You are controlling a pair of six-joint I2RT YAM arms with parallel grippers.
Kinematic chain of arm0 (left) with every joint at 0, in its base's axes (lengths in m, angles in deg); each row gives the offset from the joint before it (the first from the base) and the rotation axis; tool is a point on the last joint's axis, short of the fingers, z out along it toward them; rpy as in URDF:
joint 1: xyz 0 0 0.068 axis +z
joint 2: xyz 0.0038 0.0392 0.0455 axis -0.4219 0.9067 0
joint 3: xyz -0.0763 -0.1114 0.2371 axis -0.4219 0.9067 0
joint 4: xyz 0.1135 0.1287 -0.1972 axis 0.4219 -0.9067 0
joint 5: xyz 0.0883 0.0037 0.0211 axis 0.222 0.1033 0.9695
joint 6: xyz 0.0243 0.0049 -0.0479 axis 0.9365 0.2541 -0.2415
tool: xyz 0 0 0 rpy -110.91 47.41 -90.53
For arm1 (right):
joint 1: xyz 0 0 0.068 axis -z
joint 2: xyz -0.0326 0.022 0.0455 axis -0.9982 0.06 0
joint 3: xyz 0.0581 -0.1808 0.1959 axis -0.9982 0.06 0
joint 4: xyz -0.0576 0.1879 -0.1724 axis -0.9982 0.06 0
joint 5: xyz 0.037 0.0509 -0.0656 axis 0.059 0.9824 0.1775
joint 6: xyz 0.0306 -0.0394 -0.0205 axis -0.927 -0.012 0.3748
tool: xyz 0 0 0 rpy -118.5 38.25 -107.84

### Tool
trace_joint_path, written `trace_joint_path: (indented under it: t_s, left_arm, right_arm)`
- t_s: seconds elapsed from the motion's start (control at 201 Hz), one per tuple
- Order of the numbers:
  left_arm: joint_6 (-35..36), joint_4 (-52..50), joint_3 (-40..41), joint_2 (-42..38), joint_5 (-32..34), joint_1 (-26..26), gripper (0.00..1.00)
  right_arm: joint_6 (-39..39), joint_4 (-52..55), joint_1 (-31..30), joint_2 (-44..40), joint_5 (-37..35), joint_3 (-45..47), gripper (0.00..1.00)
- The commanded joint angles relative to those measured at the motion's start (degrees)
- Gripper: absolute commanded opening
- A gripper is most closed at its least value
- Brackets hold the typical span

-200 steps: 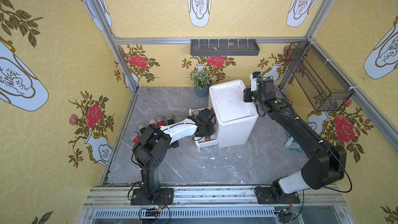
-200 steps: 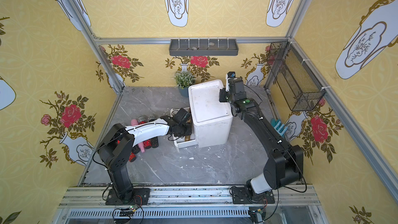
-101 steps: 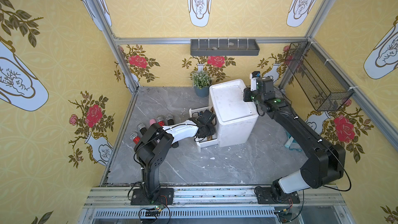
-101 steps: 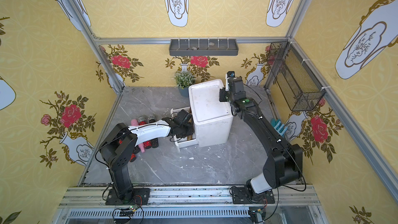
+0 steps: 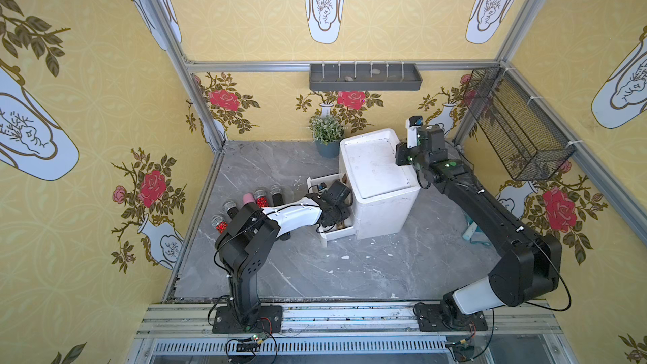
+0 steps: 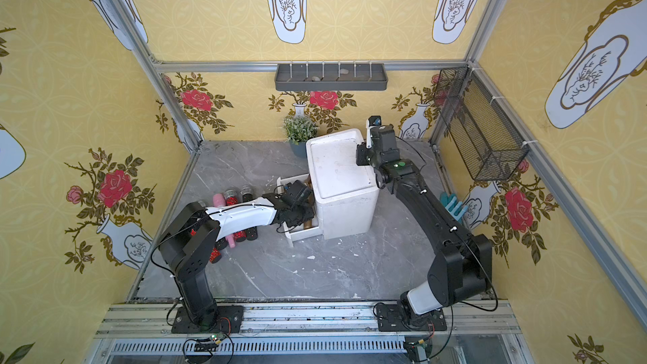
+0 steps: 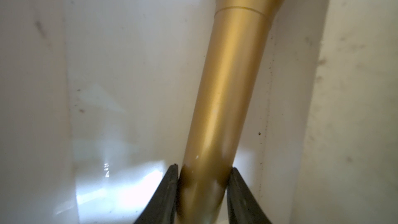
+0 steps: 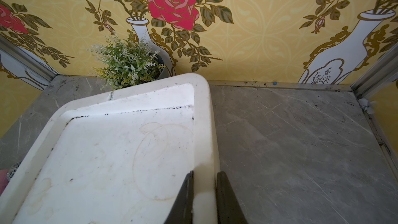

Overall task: Take the microphone out of the drawer
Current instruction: Pick up the microphone from the drawer.

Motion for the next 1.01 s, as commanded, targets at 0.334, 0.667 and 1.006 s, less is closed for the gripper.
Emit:
trace_joint_path:
  t_s: [0.334,0.667,1.006]
  left_arm:
    - [-14.5,-1.8,-0.2,-2.5,13.9,0.0,0.15]
    - [-8.3,-2.0,-2.4,-5.2,16.8,0.0,0.12]
    - [-5.7,0.8,-3.4,-4.1,12.7,0.0,0.07]
  right_arm:
    - [-4.5,11.0,-0.8,1.1,6.0,2.3,0.09]
    - [-4.3,10.9,-0.7,0.8,6.2,2.4,0.09]
    - [-4.2,11.2,-0.6,0.7,5.8,2.3,0.09]
